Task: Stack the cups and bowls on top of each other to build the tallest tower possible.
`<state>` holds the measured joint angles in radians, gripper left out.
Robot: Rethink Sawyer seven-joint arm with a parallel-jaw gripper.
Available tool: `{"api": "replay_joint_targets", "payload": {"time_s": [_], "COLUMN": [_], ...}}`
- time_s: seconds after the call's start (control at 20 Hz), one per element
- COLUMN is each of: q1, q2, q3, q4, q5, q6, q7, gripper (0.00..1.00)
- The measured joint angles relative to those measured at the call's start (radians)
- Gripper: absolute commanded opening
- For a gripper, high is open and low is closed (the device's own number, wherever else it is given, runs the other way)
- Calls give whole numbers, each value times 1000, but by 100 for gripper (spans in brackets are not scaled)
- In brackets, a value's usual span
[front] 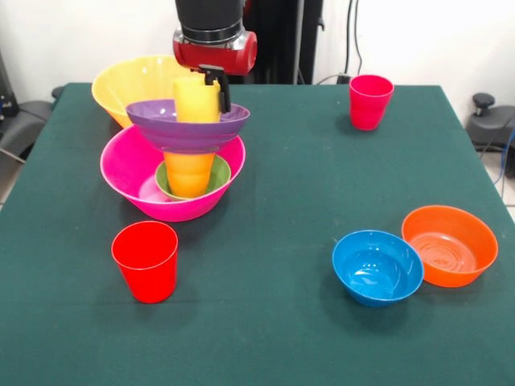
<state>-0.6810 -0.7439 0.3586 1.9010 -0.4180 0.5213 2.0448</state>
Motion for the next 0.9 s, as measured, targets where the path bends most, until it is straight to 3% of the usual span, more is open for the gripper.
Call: {"api": "replay_joint_targets", "payload": {"time_s": [0.9], "q1": [-14], "q2": [-10], "q3": [24], "q4": [-1], "q5": [13], "q6": [7], "q7": [0], "gripper": [0]}}
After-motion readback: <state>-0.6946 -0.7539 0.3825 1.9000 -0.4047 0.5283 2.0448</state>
